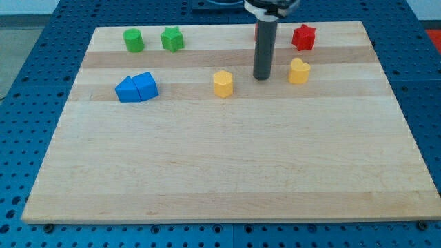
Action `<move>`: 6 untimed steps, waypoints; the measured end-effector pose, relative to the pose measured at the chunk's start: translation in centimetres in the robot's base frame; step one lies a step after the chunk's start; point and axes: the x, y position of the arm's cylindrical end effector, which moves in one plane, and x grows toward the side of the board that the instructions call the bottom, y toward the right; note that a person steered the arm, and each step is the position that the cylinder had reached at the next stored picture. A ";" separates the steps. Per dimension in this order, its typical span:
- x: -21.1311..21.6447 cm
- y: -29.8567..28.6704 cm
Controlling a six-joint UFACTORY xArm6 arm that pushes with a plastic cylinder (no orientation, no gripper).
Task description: Point your arm at center right
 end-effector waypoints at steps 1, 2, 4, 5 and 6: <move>-0.5 -1.5; -0.6 -9.1; 4.0 -11.6; 5.8 -2.3; 6.1 5.1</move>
